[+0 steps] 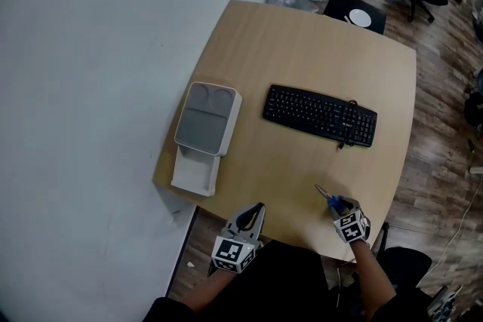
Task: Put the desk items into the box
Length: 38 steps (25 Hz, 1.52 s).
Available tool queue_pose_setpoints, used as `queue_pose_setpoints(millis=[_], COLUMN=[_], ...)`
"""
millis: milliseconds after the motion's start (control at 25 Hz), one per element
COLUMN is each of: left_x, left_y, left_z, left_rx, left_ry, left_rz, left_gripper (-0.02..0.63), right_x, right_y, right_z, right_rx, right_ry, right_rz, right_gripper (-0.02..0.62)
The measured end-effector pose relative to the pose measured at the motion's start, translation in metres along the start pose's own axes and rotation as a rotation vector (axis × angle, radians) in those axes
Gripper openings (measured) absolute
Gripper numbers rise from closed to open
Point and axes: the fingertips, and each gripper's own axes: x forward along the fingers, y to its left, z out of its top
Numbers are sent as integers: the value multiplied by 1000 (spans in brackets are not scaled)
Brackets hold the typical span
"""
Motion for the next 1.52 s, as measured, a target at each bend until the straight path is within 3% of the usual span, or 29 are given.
queue_pose_setpoints(millis=[200,680,880,1520], left_x=[-8,-40,-55,-113], left_y=[10,37,50,105], left_z=[2,-1,0,-3], left_rx=[-5,-37,-54,-110], left_ry=[-2,-33,-55,-141], left_rz=[13,47,66,118], left_gripper=[20,20,20,20], right_x=[2,4,-3,-13], right_y=[4,6,13,74], right_z=[1,0,11,127], right_rx=[-1,-107,-86,-229], right_ry=[20,71,37,-84], right_rz=[28,-41,-73,-89], right_gripper=[171,149,147,146])
